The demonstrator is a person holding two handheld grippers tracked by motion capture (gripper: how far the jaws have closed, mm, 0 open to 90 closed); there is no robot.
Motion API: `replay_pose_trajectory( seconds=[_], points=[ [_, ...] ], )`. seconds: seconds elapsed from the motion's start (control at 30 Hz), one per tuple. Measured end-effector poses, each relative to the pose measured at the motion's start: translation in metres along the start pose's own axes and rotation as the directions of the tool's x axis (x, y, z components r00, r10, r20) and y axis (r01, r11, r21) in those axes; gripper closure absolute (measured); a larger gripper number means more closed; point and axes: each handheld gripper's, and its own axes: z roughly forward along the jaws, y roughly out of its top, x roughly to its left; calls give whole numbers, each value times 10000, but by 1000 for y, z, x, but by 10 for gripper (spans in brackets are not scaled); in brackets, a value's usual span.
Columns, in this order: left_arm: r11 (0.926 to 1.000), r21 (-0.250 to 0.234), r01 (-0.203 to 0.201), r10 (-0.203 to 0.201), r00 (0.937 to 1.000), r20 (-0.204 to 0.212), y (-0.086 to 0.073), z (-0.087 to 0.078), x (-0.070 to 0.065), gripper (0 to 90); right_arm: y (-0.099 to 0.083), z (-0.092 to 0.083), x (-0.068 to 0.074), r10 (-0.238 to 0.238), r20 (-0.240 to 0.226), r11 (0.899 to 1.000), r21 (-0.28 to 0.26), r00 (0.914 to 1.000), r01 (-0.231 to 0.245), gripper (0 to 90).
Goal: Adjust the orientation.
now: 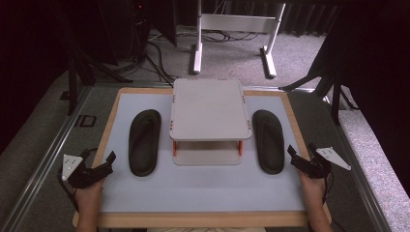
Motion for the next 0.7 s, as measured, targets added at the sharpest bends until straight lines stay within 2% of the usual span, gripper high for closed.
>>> replay_pose_trajectory(
  seconds=[0.13,0.17,0.2,0.23,0.27,0.33,0.4,0.43,0.47,0.6,0.63,0.67,0.7],
  points=[
    [9998,31,177,-178,9996,218,1,-1,1,5,0,1,0,-5,-82,9999,143,10000,6,127],
    [9994,249,260,-272,9984,487,2,1,1,5,0,3,1,-61,-152,9994,334,9999,66,127],
    [9994,249,260,-272,9984,487,2,1,1,5,0,3,1,-61,-152,9994,334,9999,66,127],
    [9985,469,279,-314,9966,762,4,2,1,5,0,3,3,-147,-220,9991,385,9996,155,126],
    [9982,572,185,-225,9973,698,4,3,-1,5,0,3,3,-164,-236,9990,400,9996,174,127],
    [9969,674,410,-478,9935,1031,5,3,1,5,0,4,3,-114,-231,9990,433,9997,124,127],
    [9971,648,404,-463,9947,922,5,3,1,6,0,4,2,-72,-252,9991,428,9997,83,127],
    [9950,706,711,-791,9898,1181,7,2,4,6,0,4,1,-19,-259,9990,439,9997,30,127],
    [9953,636,736,-807,9899,1165,8,1,4,6,0,4,1,-15,-240,9990,455,9997,26,128],
    [9949,803,614,-717,9886,1325,13,0,3,13,0,3,2,-36,-229,9988,480,9997,47,131],
    [9930,1026,590,-743,9855,1526,16,2,1,13,0,3,2,2,-218,9989,465,9998,8,132],
    [9930,1026,590,-743,9855,1526,16,2,1,13,0,3,2,2,-218,9989,465,9998,8,132],
    [9898,1311,564,-803,9794,1852,19,4,-1,13,0,3,2,61,-241,9988,494,9997,-49,132]
  ],
)
